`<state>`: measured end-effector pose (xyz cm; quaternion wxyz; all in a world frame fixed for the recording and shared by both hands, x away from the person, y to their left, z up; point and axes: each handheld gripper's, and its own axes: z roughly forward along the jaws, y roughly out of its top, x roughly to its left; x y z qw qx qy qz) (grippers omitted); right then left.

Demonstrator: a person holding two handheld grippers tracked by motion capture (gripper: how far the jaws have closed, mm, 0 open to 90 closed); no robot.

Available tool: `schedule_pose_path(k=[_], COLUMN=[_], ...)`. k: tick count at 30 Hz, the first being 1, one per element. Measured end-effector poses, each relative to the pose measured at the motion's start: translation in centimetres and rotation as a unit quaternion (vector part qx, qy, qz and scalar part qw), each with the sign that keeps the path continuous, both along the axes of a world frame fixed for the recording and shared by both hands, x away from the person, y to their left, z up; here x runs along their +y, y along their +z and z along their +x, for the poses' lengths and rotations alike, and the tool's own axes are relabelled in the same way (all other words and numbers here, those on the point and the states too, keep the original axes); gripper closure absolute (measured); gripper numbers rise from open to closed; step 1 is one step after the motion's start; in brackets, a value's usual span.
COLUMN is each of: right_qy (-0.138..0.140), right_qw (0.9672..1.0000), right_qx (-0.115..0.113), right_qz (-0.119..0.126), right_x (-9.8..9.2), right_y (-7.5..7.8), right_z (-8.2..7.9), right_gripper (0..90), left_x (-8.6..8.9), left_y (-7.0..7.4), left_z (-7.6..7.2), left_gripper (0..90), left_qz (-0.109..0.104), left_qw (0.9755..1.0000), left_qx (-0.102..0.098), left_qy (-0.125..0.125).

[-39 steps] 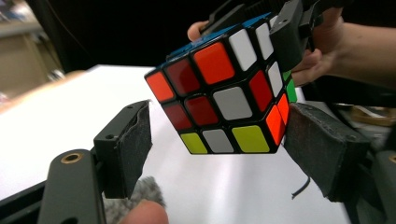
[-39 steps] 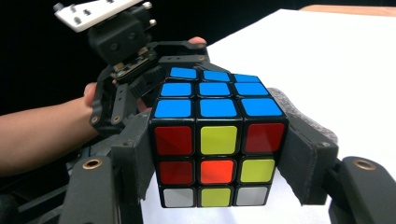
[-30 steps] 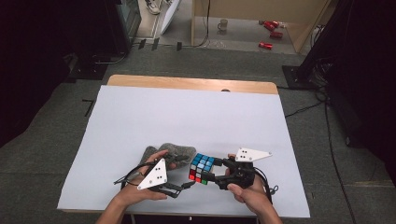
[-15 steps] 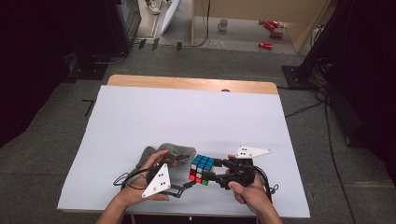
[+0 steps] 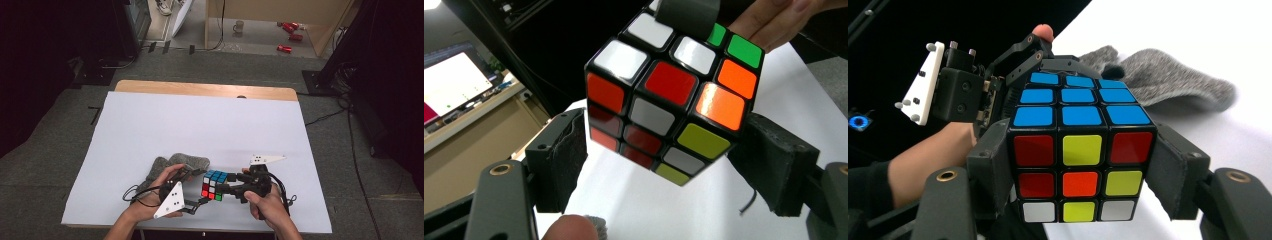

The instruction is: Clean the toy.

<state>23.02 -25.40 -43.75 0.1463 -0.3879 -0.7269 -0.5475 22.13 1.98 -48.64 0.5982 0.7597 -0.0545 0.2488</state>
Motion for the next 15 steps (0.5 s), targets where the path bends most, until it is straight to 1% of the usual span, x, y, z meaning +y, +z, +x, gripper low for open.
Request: schedule_pose_path(k=[2,3,4,5,6,9,10,11,12,13,15], right_qy=[0.004,0.004,0.007,0.008,0.008,0.008,0.008,0.007,0.005,0.005,0.005], right_qw=[0.9999,0.9999,0.9996,0.9995,0.9993,0.9987,0.9987,0.9984,0.9978,0.9978,0.9975], right_qx=[0.011,0.011,0.028,0.03,0.036,0.049,0.049,0.056,0.066,0.066,0.07], right_qz=[-0.002,-0.002,-0.001,0.0,-0.002,-0.004,-0.004,-0.007,-0.004,-0.004,0.0], right_x=[0.05,0.05,0.06,0.05,0.03,0.04,0.04,0.07,0.03,0.03,0.03], right_y=[-0.03,-0.03,-0.08,-0.12,-0.14,-0.28,-0.28,-0.32,-0.51,-0.51,-0.59], right_z=[0.11,0.11,0.22,0.28,0.33,0.5,0.5,0.53,0.7,0.7,0.73], right_gripper=[35.1,35.1,35.2,35.1,35.1,35.1,35.1,35.1,35.1,35.1,35.1], left_x=[-0.05,-0.08,-0.14,-0.14,-0.24,-0.49,-0.49,-0.57,-0.58,-0.58,-0.48], left_y=[-0.02,-0.02,-0.01,-0.01,0.0,-0.01,-0.01,-0.02,-0.01,-0.01,0.09], left_z=[-0.04,-0.07,-0.13,-0.13,-0.2,-0.36,-0.36,-0.42,-0.38,-0.38,-0.22], left_gripper=[24.3,24.3,24.0,24.1,24.0,24.7,24.9,24.9,25.6,25.6,26.0], left_qz=[0.001,0.001,0.002,0.002,0.004,0.004,0.004,0.007,0.008,0.008,0.007], left_qw=[1.0,1.0,1.0,1.0,1.0,0.9999,0.9999,0.9999,0.9999,0.9999,0.9999], left_qx=[-0.001,-0.001,-0.003,-0.003,-0.006,-0.008,-0.008,-0.011,-0.008,-0.008,0.004], left_qy=[0.0,-0.001,-0.002,-0.002,-0.003,-0.008,-0.008,-0.008,-0.009,-0.009,-0.014])
